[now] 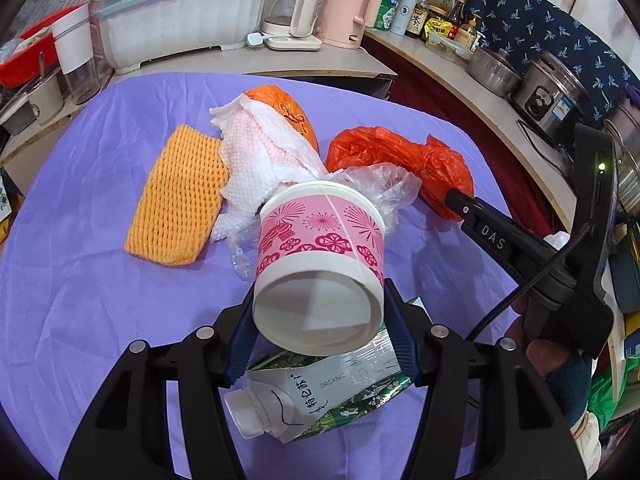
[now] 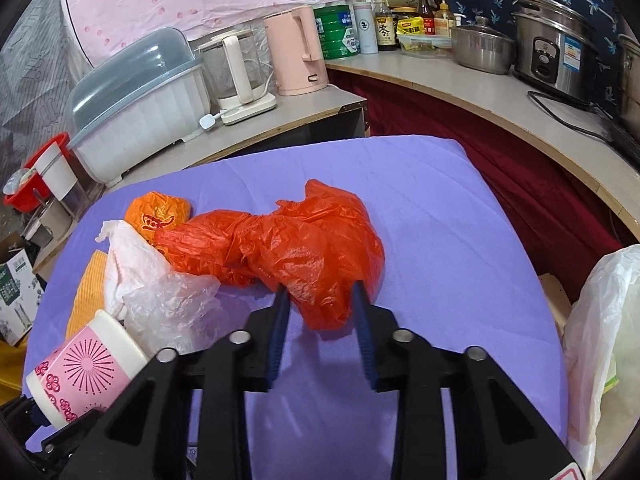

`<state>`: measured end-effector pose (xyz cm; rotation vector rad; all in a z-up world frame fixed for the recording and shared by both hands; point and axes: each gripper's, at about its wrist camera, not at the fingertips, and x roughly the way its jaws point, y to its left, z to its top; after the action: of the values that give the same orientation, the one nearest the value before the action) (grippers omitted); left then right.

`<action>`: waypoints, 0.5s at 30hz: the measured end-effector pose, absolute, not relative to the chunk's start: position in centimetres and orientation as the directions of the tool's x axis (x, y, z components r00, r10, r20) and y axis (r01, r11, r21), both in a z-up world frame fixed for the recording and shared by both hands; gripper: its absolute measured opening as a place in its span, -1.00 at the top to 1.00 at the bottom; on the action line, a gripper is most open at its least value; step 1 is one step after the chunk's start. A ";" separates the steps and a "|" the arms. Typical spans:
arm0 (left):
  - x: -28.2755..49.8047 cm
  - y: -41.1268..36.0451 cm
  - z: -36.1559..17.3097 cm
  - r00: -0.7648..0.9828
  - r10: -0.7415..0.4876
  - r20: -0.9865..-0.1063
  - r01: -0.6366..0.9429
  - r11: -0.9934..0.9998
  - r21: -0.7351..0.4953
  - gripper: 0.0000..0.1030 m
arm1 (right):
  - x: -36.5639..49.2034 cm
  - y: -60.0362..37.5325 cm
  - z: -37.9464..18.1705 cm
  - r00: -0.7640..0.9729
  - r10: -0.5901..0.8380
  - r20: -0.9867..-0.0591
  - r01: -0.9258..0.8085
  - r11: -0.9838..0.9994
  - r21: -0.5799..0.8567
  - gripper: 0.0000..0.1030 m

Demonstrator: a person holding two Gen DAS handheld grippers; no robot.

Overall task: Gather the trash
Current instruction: 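Grasp the pink paper cup with the left gripper while the right grasps the orange plastic bag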

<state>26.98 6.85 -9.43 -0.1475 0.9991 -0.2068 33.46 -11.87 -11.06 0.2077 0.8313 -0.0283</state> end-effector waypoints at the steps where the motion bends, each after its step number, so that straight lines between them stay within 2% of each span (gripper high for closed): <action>1: 27.0 6.8 -9.4 0.524 -0.242 -0.817 0.107 0.970 -0.219 -0.07 | 33.4 -11.8 -11.0 0.676 0.059 -0.734 0.104 0.979 0.174 0.63; 5: 26.6 6.7 -8.8 0.535 -0.244 -0.808 0.113 0.969 -0.219 -0.07 | 32.6 -12.1 -10.1 0.702 0.058 -0.710 0.101 0.978 0.180 0.82; 15: 24.6 5.6 -5.0 0.591 -0.261 -0.763 0.156 0.965 -0.210 -0.07 | 28.8 -14.6 -5.0 0.774 0.025 -0.633 0.138 0.969 0.207 0.89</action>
<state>24.59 5.57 -5.00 -0.1256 0.9071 -0.2432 28.79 -14.56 -4.96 0.2485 0.6853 -0.0621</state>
